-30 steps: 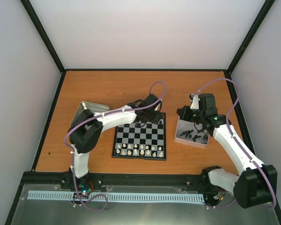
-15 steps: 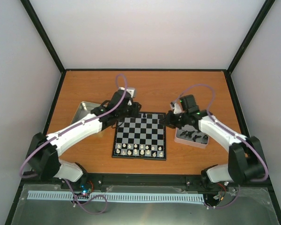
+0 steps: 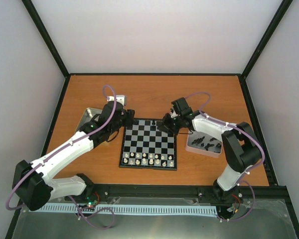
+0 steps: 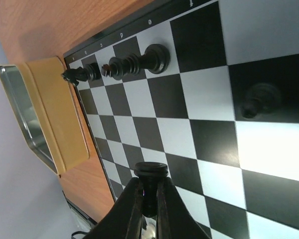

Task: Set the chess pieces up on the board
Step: Place the chess piece on the chessboard.

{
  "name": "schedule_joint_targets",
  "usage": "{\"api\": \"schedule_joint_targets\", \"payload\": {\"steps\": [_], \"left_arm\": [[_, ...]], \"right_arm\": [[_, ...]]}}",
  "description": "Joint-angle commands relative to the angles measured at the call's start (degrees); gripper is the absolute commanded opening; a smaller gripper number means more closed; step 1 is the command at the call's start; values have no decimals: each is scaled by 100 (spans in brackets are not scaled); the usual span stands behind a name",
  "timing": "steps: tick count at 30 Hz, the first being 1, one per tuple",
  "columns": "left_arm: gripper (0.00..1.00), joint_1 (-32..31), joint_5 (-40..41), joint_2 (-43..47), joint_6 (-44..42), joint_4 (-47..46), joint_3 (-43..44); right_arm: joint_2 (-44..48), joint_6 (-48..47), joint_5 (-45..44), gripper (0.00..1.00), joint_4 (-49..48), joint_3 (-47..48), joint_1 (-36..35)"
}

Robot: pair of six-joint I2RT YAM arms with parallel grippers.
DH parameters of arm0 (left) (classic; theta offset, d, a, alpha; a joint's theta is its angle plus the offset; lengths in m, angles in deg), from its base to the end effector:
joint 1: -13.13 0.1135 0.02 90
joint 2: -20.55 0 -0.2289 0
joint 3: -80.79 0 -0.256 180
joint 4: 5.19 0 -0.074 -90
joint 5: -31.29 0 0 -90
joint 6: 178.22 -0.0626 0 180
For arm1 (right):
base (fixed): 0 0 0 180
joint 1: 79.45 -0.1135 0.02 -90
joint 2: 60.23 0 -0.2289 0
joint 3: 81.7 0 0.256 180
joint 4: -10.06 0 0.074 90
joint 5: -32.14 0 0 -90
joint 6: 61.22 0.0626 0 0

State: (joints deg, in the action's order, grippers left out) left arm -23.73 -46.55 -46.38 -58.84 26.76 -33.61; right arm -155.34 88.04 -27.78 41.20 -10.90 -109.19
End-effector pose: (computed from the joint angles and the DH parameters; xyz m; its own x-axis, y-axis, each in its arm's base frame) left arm 0.2473 -0.1690 0.2440 -0.6011 -0.1487 -0.7852 0.1728 0.9351 -0.3094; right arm 0.2852 0.1991 0.1305 -0.9466 0.3157 0.0649 0.2691 0.6631 0.6984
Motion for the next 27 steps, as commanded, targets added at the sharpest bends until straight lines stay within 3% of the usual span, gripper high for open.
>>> {"api": "schedule_joint_targets", "payload": {"steps": [1, 27], "left_arm": [[48, 52, 114, 139, -149, 16, 10], [48, 65, -71, 59, -213, -107, -136]], "right_arm": [[-363, 433, -288, 3, 28, 326, -217], [-1050, 771, -691, 6, 551, 744, -349]]}}
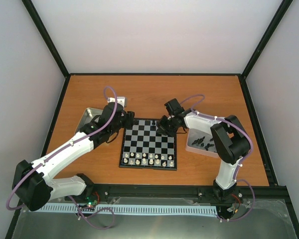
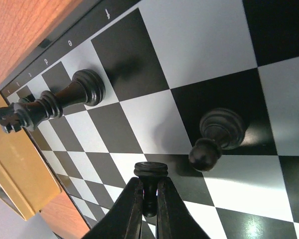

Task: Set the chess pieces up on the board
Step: Place the chess piece on the chessboard.

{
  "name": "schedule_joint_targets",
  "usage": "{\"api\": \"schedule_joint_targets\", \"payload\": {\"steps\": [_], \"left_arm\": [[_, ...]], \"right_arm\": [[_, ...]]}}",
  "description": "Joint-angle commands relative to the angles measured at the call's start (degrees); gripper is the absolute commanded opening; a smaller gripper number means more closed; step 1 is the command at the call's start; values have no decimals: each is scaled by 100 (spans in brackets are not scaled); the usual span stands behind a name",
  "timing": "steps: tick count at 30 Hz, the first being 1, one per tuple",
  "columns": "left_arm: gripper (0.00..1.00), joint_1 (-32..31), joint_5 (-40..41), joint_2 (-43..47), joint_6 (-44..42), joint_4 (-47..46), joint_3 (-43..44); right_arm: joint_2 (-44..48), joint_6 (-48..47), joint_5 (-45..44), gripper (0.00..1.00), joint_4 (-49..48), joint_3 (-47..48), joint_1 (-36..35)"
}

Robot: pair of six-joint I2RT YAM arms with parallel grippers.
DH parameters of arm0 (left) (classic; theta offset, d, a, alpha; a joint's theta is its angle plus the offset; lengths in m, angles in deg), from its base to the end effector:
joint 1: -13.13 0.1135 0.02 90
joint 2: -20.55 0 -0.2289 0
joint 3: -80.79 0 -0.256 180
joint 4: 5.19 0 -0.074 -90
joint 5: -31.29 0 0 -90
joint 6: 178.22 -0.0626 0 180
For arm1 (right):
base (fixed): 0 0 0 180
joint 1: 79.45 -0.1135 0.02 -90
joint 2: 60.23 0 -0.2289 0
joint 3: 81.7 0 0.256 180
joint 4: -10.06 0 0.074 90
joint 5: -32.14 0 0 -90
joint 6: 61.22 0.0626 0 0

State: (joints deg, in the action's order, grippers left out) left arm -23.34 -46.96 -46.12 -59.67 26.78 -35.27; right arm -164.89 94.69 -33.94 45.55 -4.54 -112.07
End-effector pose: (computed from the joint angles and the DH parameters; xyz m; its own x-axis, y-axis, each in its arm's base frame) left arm 0.2458 -0.1659 0.2345 -0.6159 -0.1266 -0.7776 0.1741 0.9407 -0.2911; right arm 0.2934 0.2179 0.0998 -0.8977 0.4162 0.1444 0.4206 0.7122 0.5620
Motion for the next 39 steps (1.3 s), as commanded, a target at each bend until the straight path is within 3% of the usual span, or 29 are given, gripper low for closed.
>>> {"api": "schedule_joint_targets", "payload": {"steps": [1, 14, 22, 32, 39], "left_arm": [[48, 26, -32, 25, -126, -108, 34], [48, 26, -31, 5, -131, -85, 45], [48, 26, -32, -12, -131, -77, 41], [48, 26, -35, -30, -131, -82, 31], [49, 26, -75, -23, -120, -83, 40]], "right_arm": [[-110, 104, -63, 6, 100, 111, -57], [-261, -41, -255, 10, 241, 331, -56], [-232, -93, -243, 26, 240, 364, -56], [-210, -313, -374, 26, 334, 545, -51], [-98, -1391, -1456, 28, 1202, 936, -285]]}}
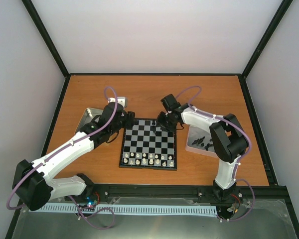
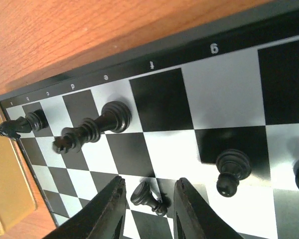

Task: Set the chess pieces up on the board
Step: Place the chess piece on the chessboard, then pick up the chess piece from the chessboard.

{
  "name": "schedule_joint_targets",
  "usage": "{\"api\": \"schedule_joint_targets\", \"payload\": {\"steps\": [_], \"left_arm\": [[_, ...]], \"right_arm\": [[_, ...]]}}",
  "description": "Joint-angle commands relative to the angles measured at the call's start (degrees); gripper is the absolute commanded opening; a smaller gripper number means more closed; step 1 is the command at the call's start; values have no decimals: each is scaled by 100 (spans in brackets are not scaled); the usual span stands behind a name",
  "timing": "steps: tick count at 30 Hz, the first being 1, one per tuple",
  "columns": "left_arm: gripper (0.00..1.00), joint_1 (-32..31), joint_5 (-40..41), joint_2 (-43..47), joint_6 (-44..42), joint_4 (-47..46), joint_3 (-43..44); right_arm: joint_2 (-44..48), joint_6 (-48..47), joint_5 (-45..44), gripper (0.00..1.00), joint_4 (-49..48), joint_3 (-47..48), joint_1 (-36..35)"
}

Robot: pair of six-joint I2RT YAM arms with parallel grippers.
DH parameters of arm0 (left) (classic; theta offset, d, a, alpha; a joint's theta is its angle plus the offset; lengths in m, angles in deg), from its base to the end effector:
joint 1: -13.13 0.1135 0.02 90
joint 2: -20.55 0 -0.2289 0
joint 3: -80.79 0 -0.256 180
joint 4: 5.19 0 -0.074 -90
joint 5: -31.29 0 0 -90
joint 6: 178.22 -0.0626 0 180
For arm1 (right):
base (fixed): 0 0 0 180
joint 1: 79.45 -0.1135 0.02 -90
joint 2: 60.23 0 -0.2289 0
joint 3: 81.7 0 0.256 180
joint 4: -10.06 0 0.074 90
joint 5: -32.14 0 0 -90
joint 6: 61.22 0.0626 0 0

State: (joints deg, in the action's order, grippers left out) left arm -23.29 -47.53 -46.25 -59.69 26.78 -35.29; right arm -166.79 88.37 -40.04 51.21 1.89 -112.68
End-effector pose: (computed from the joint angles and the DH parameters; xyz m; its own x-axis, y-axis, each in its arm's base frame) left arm 0.2459 -0.1663 0.2336 -0.6210 -0.1241 -0.7739 0.1796 0.9386 -0.2946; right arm 0.3067 0.2239 0.1128 -0.9272 0.3741 0.0165 0.3284 0.7913 0.5158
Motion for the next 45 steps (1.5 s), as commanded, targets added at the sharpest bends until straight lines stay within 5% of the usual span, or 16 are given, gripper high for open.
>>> {"api": "schedule_joint_targets", "payload": {"steps": [1, 14, 29, 45], "left_arm": [[49, 21, 9, 4, -101, -80, 44], [56, 39, 279, 283, 63, -77, 27], [56, 48, 276, 289, 73, -72, -14], [56, 48, 210, 393, 282, -163, -237]], "right_arm": [[142, -960, -941, 29, 648, 241, -265], [-213, -2083, -1206, 39, 875, 474, -644], [-873, -1945, -1951, 16, 1474, 999, -825], [-269, -1613, -1826, 14, 1028, 729, -871]]}}
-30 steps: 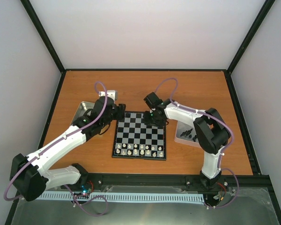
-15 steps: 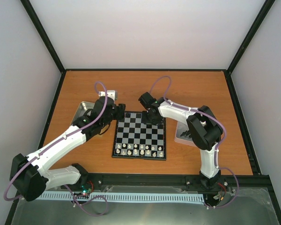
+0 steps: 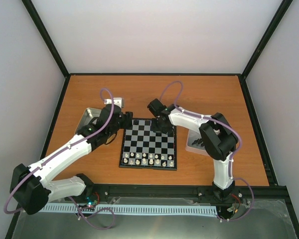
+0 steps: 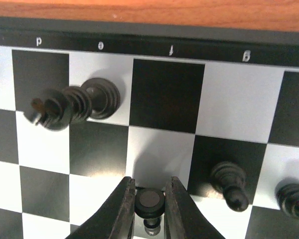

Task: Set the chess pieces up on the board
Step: Pick up the chess piece from the chessboard.

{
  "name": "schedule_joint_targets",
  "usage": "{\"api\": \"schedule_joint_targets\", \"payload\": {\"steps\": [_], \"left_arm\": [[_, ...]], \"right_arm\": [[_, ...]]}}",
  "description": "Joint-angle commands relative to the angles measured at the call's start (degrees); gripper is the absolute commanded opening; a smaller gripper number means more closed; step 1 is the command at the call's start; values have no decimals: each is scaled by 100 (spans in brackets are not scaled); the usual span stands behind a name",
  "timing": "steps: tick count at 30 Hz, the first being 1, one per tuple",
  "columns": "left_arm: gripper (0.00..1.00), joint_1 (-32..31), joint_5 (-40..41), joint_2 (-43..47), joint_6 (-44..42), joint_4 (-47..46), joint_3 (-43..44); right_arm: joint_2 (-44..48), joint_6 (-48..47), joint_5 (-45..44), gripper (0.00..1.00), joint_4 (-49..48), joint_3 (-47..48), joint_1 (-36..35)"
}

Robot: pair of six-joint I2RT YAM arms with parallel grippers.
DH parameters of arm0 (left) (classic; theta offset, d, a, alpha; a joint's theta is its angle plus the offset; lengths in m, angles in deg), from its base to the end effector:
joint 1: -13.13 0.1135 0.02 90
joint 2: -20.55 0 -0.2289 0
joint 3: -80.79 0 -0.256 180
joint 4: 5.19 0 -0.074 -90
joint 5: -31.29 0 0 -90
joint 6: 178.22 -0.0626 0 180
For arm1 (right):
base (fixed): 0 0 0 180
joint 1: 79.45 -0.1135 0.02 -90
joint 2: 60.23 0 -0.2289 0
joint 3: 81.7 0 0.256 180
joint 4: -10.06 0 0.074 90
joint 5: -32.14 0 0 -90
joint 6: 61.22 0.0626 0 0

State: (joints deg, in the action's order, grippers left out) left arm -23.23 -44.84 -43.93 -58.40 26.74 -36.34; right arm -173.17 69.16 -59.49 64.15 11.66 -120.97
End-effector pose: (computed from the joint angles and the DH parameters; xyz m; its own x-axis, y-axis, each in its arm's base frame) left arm 0.2421 -0.1596 0.2384 -0.5922 -0.1635 -0.7890 0.1385 0.9440 -0.2996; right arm 0.2923 0.2564 0.1074 -0.9727 0.0037 -0.2319 -0.0347 0.9863 0.1614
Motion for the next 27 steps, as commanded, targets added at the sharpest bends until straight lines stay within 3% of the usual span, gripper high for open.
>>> {"api": "schedule_joint_targets", "payload": {"steps": [1, 8, 16, 20, 27], "left_arm": [[57, 41, -201, 209, 155, -247, -219], [72, 41, -1775, 682, 80, -1676, -1110], [73, 41, -3364, 253, 336, -3129, -1660], [70, 41, -3667, -145, 615, -3589, -1706], [55, 41, -3538, -617, 1152, -3908, -1761]], "right_arm": [[539, 453, 237, 15, -447, -349, -16], [1747, 2408, 1364, 17, -2303, -1621, 210], [2478, 4233, 1796, 18, -3301, -2321, 213], [2665, 4943, 1908, 17, -3757, -2644, 214], [2924, 5749, 1855, 17, -4230, -2966, 222]]}}
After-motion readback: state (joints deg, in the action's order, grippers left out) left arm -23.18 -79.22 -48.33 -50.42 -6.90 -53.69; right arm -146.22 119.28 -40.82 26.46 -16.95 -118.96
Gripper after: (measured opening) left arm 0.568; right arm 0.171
